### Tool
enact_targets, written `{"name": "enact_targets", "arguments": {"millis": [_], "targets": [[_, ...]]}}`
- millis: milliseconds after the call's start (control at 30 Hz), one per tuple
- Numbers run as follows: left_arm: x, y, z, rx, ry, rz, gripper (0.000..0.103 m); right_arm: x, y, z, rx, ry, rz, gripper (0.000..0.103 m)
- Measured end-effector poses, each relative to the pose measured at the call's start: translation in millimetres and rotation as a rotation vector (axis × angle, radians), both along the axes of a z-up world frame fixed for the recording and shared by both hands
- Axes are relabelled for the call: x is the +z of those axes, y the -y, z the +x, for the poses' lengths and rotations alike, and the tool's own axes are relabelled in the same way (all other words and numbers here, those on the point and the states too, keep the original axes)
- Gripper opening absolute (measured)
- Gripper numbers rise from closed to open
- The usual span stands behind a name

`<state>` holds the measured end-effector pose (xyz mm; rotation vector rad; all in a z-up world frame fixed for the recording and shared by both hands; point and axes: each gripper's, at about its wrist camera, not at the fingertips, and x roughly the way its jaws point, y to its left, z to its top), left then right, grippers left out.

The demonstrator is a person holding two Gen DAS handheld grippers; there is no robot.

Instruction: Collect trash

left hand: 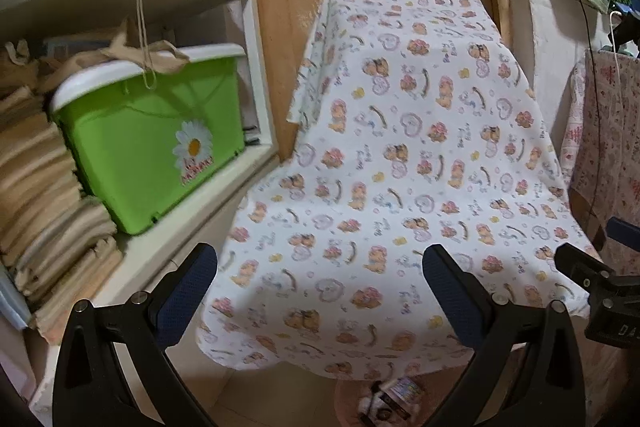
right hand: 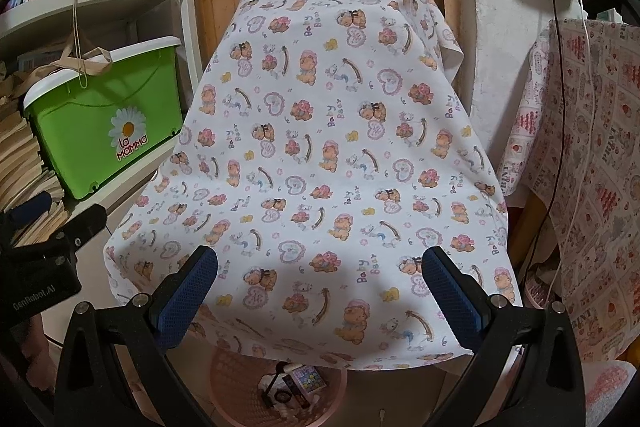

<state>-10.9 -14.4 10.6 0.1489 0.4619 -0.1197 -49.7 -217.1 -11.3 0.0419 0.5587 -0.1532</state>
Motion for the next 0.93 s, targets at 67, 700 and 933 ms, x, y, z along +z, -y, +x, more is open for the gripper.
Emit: {"name": "enact_targets", "arguments": {"millis": [67,700,933], "targets": [[2.3,0.0,-2.0,0.002,0.021,0.010,0.102,-0.3,-0.3,0.3,-0.001,-0.001,0.000,0.103],[4.6,0.1,-4.6,-0.020,0.018,-0.007,0.102,-2.1,-1.6,1.7,0.002,-0.003,0.003,0.103],[2.2,0.7,-5.1,-0.020,0.011,0.001,0.102,-3.4,-2.6,2.4,0.004,-0.008,-0.001,0.103]]}}
